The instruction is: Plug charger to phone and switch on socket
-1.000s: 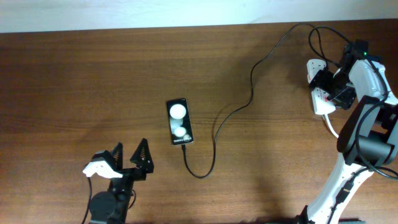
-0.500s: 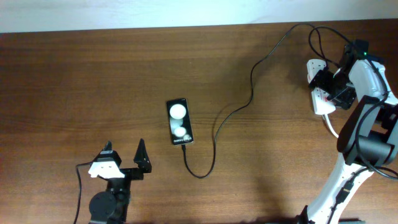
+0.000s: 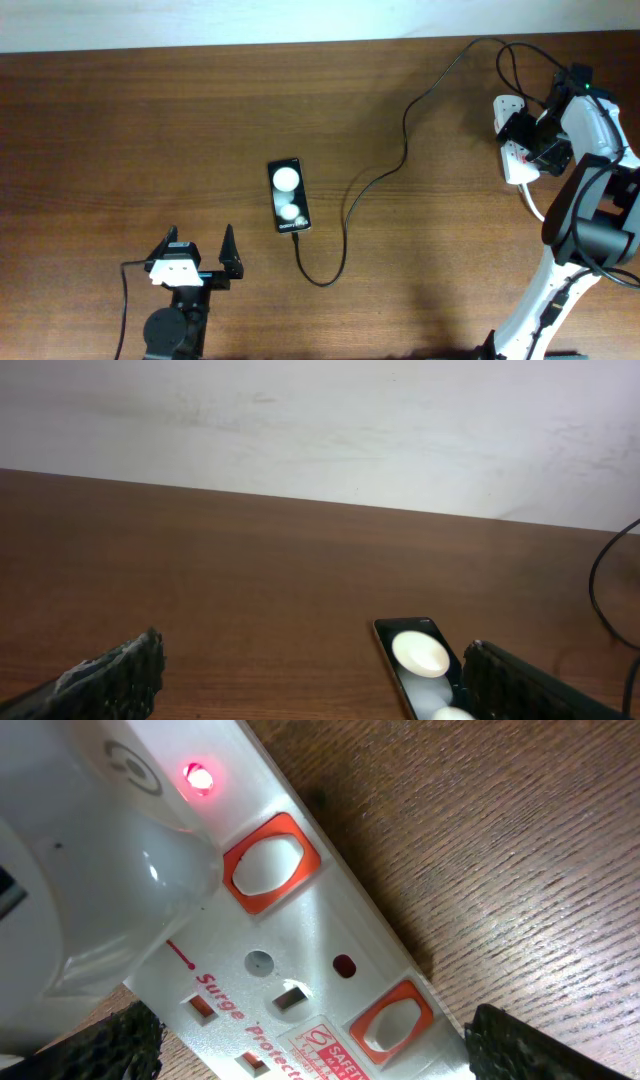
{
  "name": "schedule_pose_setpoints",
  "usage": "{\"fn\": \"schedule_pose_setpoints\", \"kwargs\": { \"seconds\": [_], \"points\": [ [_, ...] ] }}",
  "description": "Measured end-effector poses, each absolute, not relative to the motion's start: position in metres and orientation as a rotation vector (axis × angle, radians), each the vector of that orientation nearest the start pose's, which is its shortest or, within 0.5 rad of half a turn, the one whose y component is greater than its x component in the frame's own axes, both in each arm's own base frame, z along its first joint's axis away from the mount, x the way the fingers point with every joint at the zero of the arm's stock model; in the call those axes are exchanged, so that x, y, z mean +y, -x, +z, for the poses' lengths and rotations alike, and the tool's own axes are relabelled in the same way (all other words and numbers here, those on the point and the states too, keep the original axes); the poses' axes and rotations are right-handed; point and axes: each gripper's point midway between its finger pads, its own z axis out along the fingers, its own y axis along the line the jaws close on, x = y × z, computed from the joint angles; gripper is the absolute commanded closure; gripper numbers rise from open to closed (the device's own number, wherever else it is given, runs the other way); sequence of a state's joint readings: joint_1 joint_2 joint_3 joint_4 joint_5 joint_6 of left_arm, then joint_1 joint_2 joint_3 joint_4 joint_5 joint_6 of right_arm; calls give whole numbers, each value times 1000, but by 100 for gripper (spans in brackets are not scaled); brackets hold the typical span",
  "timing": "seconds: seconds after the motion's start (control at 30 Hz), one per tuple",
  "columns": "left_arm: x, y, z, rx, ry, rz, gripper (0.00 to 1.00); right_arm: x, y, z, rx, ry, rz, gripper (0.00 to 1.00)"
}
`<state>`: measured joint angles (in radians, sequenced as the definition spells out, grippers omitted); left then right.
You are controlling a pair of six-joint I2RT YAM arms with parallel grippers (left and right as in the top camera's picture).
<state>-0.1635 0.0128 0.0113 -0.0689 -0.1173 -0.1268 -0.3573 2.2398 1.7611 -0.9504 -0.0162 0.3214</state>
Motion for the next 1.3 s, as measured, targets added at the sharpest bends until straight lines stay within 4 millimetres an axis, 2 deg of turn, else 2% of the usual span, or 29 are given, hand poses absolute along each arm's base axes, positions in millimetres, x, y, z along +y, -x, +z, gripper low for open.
{"fn": "schedule_pose_setpoints", "kwargs": {
  "seconds": [1.03,1.3],
  "points": [
    [-19,-245,159,1641,62,-123,1,-159,-435,18,2829,-997,21,1],
    [5,-246,159,1634,144,-46,1,-159,-435,18,2829,-997,21,1]
  ]
}}
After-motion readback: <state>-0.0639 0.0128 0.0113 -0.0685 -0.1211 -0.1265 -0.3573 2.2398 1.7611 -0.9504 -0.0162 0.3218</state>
